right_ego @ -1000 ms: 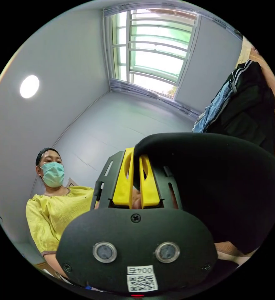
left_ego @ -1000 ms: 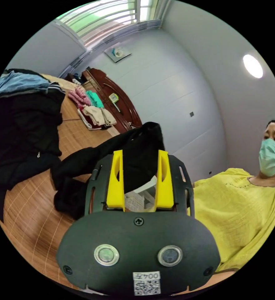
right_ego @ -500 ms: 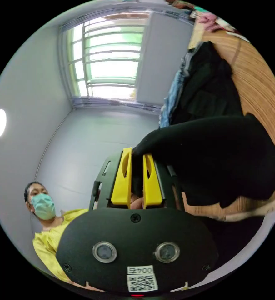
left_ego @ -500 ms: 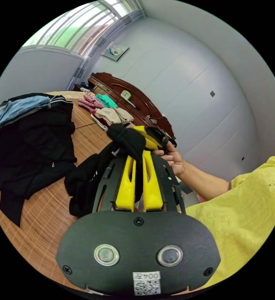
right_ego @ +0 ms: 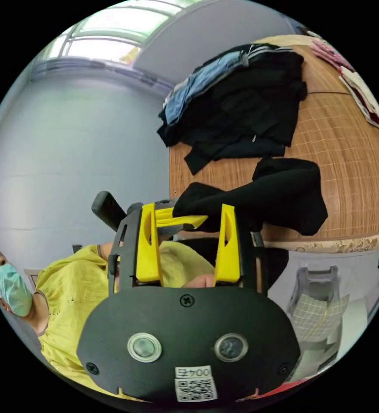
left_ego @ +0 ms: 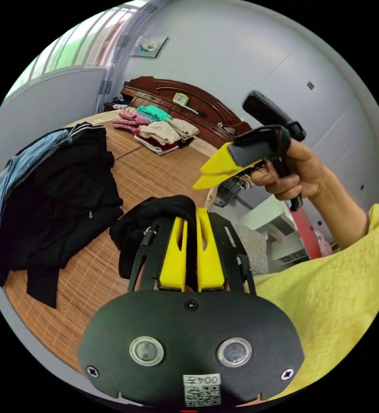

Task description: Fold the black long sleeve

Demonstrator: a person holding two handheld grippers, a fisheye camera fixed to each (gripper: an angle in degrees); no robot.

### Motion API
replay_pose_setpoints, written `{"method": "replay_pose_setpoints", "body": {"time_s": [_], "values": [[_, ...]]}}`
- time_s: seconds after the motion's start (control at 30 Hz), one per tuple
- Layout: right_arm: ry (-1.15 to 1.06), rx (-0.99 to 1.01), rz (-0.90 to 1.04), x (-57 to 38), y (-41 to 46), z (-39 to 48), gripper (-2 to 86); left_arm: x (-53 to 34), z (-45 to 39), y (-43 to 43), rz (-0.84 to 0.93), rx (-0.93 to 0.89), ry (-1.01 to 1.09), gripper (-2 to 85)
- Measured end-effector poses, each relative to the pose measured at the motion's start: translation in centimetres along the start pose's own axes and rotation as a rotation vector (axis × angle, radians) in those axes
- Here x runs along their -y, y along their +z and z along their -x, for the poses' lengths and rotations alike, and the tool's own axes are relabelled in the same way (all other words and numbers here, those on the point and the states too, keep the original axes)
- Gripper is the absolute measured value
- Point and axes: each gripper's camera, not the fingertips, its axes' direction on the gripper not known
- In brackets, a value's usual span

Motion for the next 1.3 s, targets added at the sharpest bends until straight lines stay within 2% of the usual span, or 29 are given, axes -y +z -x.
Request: {"method": "replay_pose_setpoints", "body": {"time_s": [0.17,0.23,0.5,0.6,0.7,1.0,1.3], "values": [[0.056,-0.121,0.161,5.2,6.5,0.5,18.3,2.3,-5.8,1.9,0.108,0.149,0.134,4.8],[0.068,-0.153,0.198,6.3,7.9,0.6,18.2,2.7,-6.6,2.4,0.131,0.139,0.141,4.9],[0.08,-0.277,0.186,9.1,11.0,2.1,18.8,6.0,-12.2,3.3,0.198,0.271,0.256,4.9],[0.118,-0.27,0.137,8.9,10.5,1.8,19.2,7.1,-13.2,3.4,0.215,0.269,0.245,4.8],[0.165,-0.177,0.057,8.4,9.3,1.0,18.5,8.1,-13.8,3.5,0.223,0.28,0.227,4.8],[0.245,-0.079,0.203,10.1,14.4,-0.8,18.3,10.7,-20.3,6.8,0.36,0.438,0.461,4.8],[0.309,-0.033,0.158,7.8,13.8,-2.6,7.1,11.4,-22.4,8.7,0.416,0.534,0.604,4.8]]}}
